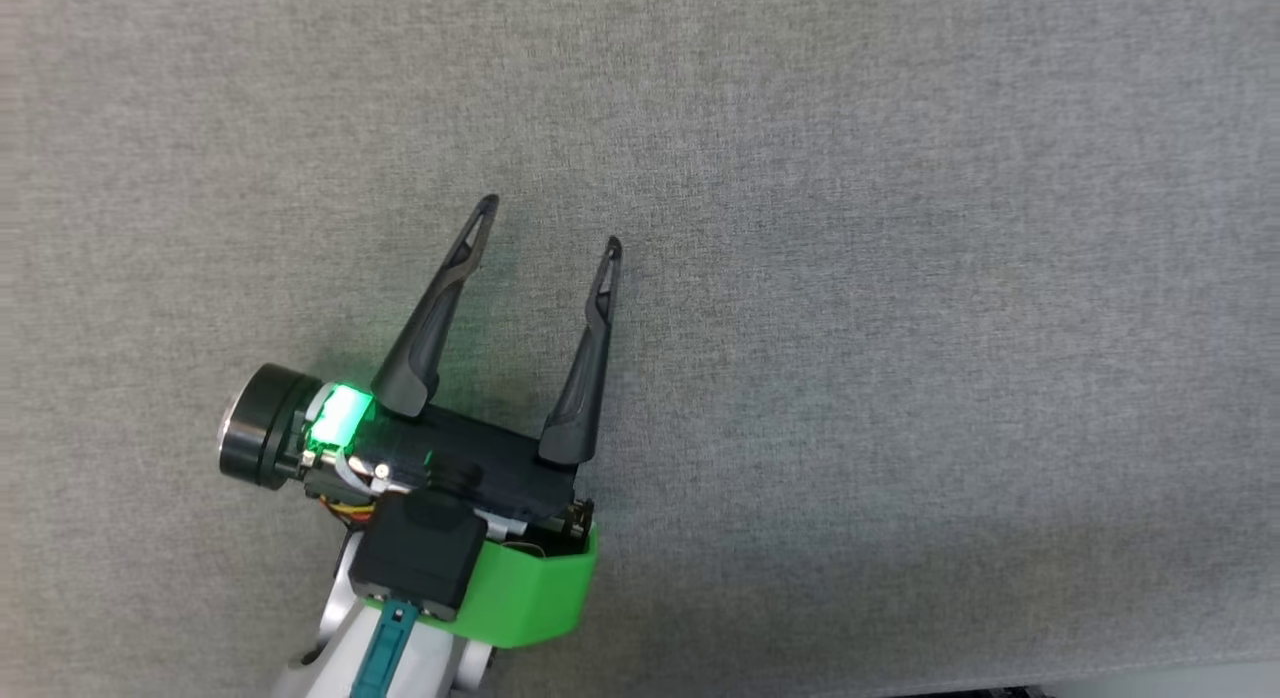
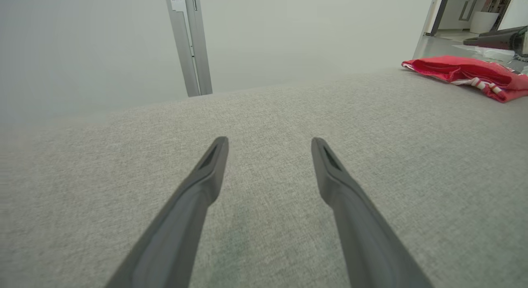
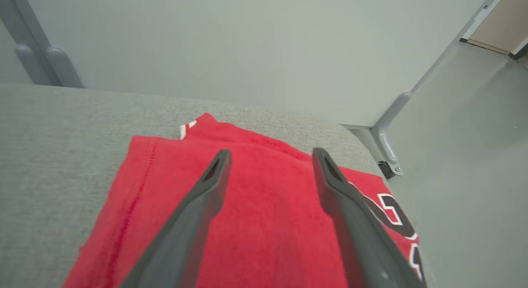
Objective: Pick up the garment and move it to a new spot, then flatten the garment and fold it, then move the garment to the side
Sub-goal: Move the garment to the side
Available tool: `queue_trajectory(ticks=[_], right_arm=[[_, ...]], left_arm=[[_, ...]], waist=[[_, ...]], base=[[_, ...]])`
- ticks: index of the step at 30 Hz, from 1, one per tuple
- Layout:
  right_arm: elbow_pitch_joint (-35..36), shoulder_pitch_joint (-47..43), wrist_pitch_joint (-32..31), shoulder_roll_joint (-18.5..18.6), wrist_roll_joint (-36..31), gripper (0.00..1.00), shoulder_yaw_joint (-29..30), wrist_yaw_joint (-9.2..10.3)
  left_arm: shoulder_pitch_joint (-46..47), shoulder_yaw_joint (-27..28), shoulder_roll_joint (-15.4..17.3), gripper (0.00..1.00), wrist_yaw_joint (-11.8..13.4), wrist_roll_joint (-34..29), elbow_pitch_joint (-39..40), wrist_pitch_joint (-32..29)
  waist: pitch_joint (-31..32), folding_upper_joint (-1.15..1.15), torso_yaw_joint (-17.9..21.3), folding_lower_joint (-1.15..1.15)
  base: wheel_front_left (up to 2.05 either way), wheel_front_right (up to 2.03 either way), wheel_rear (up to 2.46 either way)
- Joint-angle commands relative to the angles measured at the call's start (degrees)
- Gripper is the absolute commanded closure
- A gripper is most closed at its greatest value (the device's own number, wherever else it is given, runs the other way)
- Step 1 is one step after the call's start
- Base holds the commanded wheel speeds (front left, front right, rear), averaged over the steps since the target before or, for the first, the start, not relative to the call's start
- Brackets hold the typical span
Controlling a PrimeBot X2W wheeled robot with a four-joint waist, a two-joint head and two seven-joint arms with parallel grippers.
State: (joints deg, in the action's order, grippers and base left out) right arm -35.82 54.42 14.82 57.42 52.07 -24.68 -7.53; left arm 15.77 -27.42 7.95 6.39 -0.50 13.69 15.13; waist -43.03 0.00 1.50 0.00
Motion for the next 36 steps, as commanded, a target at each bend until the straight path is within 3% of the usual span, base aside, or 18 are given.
queue_trajectory(ticks=[1, 9, 21, 27, 36], right_arm=[[1.1, 0.16, 0.46, -3.31, -1.76, 0.0, 0.85, 0.09], [8.96, -12.29, 0.41, -20.97, -14.94, 0.0, 7.16, 0.1], [23.67, -35.08, 0.43, -40.33, -29.63, 0.0, 16.75, 0.1], [29.68, -45.03, 0.39, -46.47, -34.42, 0.0, 19.66, 0.09], [34.57, -55.79, 0.39, -50.2, -38.21, 0.0, 17.52, 0.09]], left_arm=[[-0.8, 0.4, -0.27, 0.0, 0.47, 0.62, -0.46, 0.01], [-5.73, 3.22, -2.05, 0.0, 1.82, 4.41, -3.65, 0.01], [-16.31, 12.87, -4.57, 0.0, 0.34, 8.93, -7.91, 0.01], [-19.58, 15.24, -4.96, 0.0, -1.38, 7.51, -6.3, 0.0], [-25.63, 16.9, -5.02, 0.0, 0.45, 7.65, -8.8, 0.01]], waist=[[4.08, 0.0, -0.34, 0.0], [15.82, 0.0, -1.97, 0.0], [31.55, 0.0, -1.65, 0.0], [35.76, 0.0, -1.54, 0.0], [41.07, 0.0, -0.19, 0.0]], base=[[0.0, 0.0, 0.0], [0.0, 0.0, 0.0], [0.0, 0.0, 0.0], [0.0, 0.0, 0.0], [0.0, 0.0, 0.0]])
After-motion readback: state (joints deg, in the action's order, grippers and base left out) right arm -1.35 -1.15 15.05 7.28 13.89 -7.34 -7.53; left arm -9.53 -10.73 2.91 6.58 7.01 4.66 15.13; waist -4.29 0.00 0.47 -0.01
